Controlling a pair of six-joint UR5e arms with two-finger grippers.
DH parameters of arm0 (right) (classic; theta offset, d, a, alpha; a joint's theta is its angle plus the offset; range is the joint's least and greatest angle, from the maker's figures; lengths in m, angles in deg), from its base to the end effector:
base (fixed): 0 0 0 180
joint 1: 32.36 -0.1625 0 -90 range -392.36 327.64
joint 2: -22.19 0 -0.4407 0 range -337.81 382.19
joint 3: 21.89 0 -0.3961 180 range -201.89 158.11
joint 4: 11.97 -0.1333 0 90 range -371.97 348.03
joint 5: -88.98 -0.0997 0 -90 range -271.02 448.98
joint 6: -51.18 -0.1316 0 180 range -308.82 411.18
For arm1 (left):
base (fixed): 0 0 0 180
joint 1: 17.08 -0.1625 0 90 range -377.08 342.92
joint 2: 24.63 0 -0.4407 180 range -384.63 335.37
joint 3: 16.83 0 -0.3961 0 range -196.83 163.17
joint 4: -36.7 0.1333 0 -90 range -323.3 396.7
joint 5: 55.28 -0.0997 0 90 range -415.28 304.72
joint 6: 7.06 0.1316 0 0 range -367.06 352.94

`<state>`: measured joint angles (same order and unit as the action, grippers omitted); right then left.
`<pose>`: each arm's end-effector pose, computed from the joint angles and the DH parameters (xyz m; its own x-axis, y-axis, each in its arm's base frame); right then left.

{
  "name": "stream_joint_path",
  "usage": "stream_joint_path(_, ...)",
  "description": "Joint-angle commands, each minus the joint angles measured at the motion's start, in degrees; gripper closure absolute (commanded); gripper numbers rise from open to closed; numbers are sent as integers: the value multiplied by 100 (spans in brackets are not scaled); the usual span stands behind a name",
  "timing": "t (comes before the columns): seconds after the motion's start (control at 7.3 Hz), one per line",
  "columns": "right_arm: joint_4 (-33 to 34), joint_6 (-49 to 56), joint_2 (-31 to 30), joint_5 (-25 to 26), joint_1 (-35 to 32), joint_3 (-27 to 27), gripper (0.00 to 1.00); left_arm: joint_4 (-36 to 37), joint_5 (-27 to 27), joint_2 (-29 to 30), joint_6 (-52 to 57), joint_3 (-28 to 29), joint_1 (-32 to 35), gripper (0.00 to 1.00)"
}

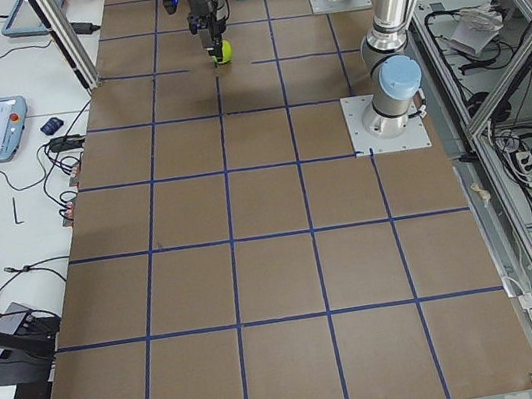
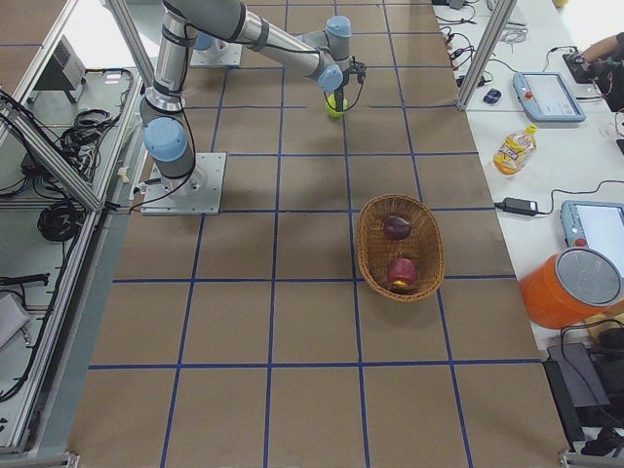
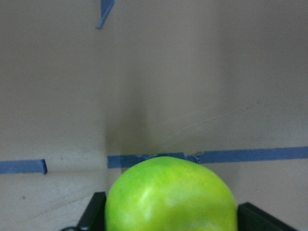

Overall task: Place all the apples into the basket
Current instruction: 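Carry the green apple into the basket and open the right gripper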

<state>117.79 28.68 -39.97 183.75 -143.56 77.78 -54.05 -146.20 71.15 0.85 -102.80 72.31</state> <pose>0.3400 -0.5383 0.1839 -0.9977 0.0264 0.0617 0.0222 0.9974 -0.0681 -0.1255 -0.5355 0.4531 -0.9918 0.1276 -0.0099 0.1271 0.9909 0.0454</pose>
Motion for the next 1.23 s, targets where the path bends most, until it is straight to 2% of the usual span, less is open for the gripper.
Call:
stream_joint_path(0.0,-1069,96,-138,-37,106,-542,83,-4,4,37,0,72,0,0)
stream_joint_path(0.41,-1198,280,-164,-159,474,-781,88,-4,22,37,-9,72,0,0)
stream_joint_path(0.55,-1581,525,-321,-160,946,-1209,88,-4,31,37,-70,72,9,0)
stream_joint_path(0.68,-2394,1485,-427,-212,1629,-1709,88,-4,118,46,-209,72,53,0)
stream_joint_path(0.82,-2820,2660,-393,-369,2445,-1966,88,-4,58,11,-219,81,123,0)
stream_joint_path(0.96,-2876,4030,-358,-562,3350,-2056,88,-4,31,11,-237,81,141,0)
stream_joint_path(1.1,-2842,4852,-323,-547,3968,-2065,88,-4,22,2,-237,72,150,0)
